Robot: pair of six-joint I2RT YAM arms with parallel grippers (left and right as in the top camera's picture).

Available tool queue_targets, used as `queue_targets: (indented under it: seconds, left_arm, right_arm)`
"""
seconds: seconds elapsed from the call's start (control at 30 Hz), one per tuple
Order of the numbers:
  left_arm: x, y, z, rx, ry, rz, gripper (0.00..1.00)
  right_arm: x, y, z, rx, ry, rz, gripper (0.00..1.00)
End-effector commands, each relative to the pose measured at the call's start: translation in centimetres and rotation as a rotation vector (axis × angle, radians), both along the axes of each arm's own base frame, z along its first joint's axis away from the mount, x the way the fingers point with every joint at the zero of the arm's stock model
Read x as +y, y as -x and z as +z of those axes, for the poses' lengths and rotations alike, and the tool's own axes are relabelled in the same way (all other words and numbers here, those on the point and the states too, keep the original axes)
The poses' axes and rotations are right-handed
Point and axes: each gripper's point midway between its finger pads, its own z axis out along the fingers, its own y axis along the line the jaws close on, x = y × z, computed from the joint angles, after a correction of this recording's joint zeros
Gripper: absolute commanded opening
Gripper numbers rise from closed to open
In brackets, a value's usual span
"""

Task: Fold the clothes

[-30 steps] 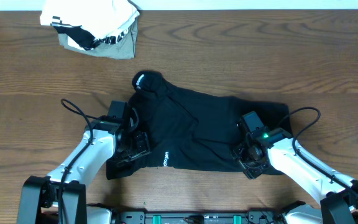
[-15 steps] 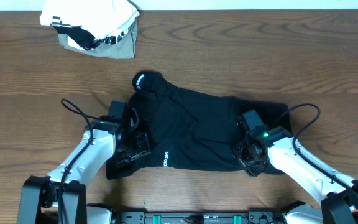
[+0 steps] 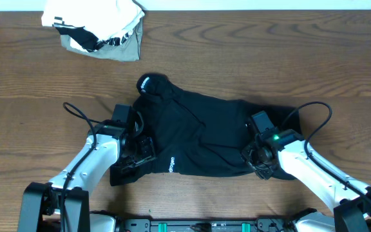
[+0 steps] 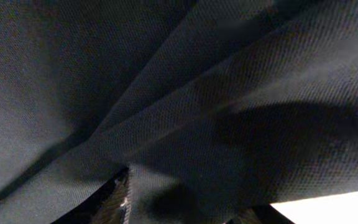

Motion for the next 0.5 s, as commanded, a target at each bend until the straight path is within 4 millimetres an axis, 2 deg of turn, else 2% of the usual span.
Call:
queue_targets:
  seconds: [0.0, 0.07, 0.17, 0.3, 0.47]
  left_arm:
    - [2.0, 1.4, -1.5, 0.053, -0.095, -0.006, 0.7]
    - [2.0, 1.5, -1.5, 0.054, -0.095, -0.006, 0.7]
    - [2.0, 1.5, -1.5, 0.056, -0.096, -0.006, 0.7]
    - [2.0, 1.5, -1.5, 0.056, -0.096, -0.006, 0.7]
    - [2.0, 1.5, -1.5, 0.056, -0.096, -0.006, 0.7]
  right_arm:
    - [-0.5, -1.3, 0.7, -0.042, 0.013, 0.01, 0.37]
    - [-0.9, -1.6, 0.7, -0.046, 0.014, 0.008, 0.29]
    - [-1.4, -2.1, 0.8, -0.058, 0.013, 0.005, 0.24]
    - [-2.1, -2.7, 0.8, -0.076, 0.012, -0.001, 0.08]
    - [-3.7, -3.4, 0.8, -0.098, 0.065, -0.026, 0.02]
